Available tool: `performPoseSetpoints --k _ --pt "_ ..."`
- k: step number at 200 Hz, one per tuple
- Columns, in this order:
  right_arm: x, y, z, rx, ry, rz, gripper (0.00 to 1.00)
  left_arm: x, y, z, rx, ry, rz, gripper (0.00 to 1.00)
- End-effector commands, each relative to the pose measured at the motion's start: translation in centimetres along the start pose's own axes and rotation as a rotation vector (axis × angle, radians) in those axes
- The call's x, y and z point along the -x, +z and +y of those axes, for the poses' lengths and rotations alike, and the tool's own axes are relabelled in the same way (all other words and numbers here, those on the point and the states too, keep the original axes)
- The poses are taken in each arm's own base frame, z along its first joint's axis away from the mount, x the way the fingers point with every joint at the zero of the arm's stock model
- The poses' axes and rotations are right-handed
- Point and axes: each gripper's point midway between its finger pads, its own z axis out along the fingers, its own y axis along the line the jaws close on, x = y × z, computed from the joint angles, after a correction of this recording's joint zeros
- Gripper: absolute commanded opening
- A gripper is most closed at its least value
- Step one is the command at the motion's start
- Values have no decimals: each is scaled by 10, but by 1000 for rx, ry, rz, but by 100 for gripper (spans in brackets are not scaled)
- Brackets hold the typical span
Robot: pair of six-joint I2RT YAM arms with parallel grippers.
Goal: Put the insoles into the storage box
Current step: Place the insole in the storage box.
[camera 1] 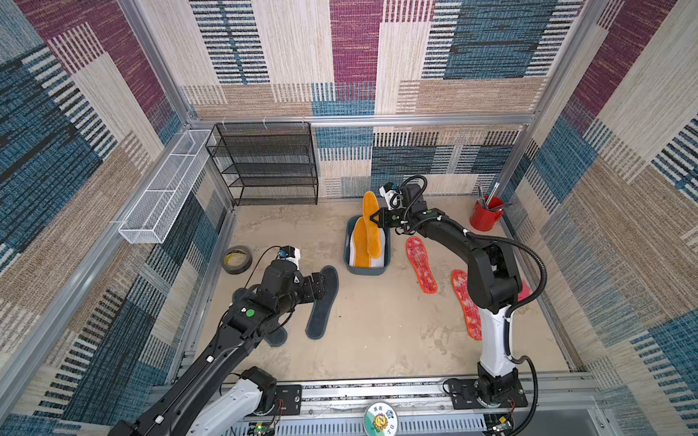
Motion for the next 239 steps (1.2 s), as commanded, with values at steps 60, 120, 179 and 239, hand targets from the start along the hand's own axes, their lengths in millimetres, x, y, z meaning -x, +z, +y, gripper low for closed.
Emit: performPoseSetpoints --k 60,120,179,239 --pt "-7 7 -7 23 58 -40 0 0 6 4 5 8 8 87" --pt "-22 13 -23 -26 95 -18 0 1 8 6 7 -3 8 87" --pt "-34 15 -25 -24 123 20 0 2 11 6 0 -14 13 87" --pt "-31 13 -42 -131 118 14 22 1 12 7 -1 -21 16 87"
